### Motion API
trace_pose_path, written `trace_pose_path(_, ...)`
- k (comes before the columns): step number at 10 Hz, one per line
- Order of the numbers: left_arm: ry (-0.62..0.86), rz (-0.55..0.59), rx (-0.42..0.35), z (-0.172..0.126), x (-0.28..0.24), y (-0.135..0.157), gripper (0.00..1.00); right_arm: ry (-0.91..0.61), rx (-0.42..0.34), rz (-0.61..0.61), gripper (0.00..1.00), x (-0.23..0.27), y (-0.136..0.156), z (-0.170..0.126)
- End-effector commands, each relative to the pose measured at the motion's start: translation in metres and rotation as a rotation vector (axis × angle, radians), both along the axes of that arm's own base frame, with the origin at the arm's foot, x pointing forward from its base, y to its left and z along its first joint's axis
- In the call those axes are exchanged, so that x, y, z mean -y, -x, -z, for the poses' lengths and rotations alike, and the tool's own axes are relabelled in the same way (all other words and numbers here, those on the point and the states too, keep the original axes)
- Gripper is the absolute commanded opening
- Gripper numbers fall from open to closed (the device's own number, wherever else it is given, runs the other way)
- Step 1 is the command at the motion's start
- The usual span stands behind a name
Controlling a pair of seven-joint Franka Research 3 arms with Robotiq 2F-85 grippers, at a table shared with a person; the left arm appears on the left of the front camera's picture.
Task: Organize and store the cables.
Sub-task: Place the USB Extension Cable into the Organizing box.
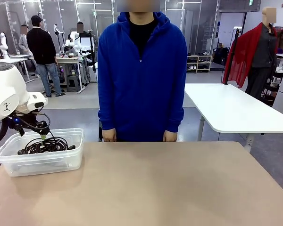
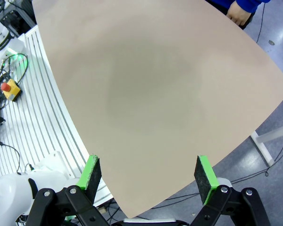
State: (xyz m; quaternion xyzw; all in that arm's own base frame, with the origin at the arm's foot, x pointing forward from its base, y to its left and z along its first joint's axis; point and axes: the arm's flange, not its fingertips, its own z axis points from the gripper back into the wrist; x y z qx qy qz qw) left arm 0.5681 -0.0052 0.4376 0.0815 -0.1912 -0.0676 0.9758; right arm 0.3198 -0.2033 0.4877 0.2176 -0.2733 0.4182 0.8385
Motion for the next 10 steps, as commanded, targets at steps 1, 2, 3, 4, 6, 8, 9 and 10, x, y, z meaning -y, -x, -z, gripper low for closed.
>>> trace_pose_path(1,-0.001,-0.005,0.001,-0.0011,-0.0008,-0.0030,1.00,-0.009,0.014,-0.016,1.00,0.0008,0.0001,-0.0007)
trace_pose_path(2,-0.001,-0.005,0.001,-0.0011,-0.0008,-0.0030,1.00,-0.009,0.014,-0.016,1.00,0.0008,0.0001,-0.0007)
trace_pose_path(3,-0.001,-0.005,0.001,-0.0011,-0.0008,-0.0030,1.00,-0.009,0.014,-0.016,1.00,0.0008,0.0001,-0.0007)
trace_pose_path(4,-0.001,-0.005,0.001,-0.0011,-0.0008,-0.0030,1.00,-0.009,0.014,-0.016,1.00,0.0008,0.0001,-0.0007)
trace_pose_path(6,-0.001,-0.005,0.001,-0.0011,-0.0008,-0.0030,1.00,-0.009,0.014,-0.016,1.00,0.0008,0.0001,-0.0007)
trace_pose_path(8,-0.001,-0.005,0.001,-0.0011,-0.0008,-0.0030,1.00,-0.009,0.014,-0.016,1.00,0.0008,0.0001,-0.0007)
trace_pose_path(9,-0.001,-0.005,0.001,-0.0011,-0.0008,-0.0030,1.00,-0.009,0.014,-0.016,1.00,0.0008,0.0001,-0.0007)
trace_pose_path(10,-0.001,-0.005,0.001,-0.0011,-0.0008,-0.0030,1.00,-0.009,0.014,-0.016,1.00,0.0008,0.0001,-0.0007)
